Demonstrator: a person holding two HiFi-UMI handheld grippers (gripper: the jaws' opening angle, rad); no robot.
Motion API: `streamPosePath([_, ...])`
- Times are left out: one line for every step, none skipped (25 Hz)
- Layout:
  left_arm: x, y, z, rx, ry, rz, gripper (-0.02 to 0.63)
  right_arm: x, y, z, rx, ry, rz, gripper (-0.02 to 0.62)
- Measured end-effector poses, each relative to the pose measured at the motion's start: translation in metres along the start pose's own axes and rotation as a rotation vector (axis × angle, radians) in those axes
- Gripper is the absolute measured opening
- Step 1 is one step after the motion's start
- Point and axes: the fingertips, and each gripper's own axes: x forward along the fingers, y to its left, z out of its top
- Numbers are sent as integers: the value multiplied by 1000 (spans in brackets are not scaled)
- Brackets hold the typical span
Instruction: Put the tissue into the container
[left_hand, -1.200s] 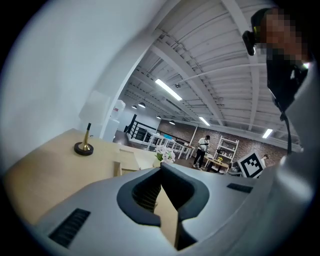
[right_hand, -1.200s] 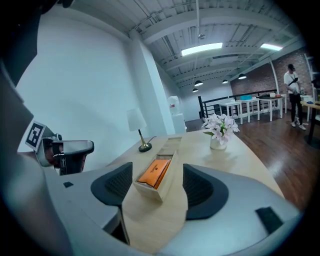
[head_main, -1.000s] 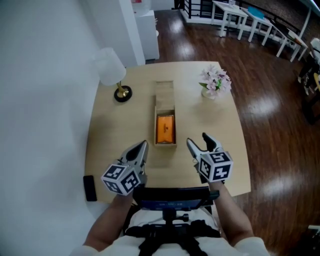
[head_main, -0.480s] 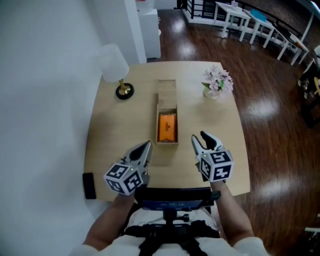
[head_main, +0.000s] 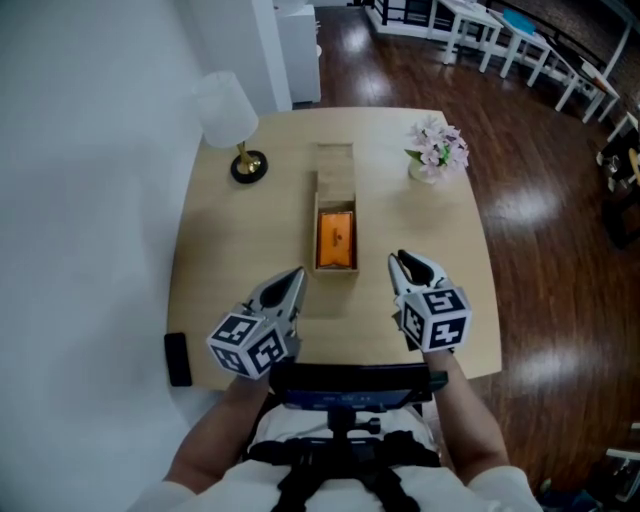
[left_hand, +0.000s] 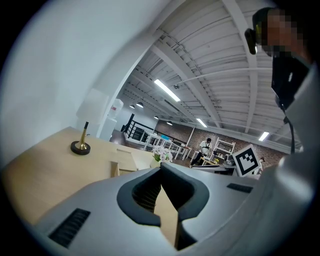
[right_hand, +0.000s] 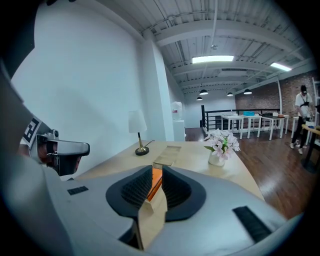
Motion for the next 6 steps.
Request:
streamPosePath([0,0,0,0,0,-1,-12,0,0,0,-1,1,-1,63])
streamPosePath([-1,-1,0,-1,0,-1,-12,0,1,0,-1,2,-1,61])
streamPosePath([-1,-1,0,0,0,-2,-12,0,1,0,0,2,-1,55])
streamPosePath([0,0,0,0,0,-2,-12,0,0,-1,0,2,-2,52])
streamPosePath([0,0,0,0,0,-3,-12,1,0,-1,1,2,-2,51])
streamPosePath([0,1,0,0,0,-3,-12,2,0,-1,1,2,-3,46])
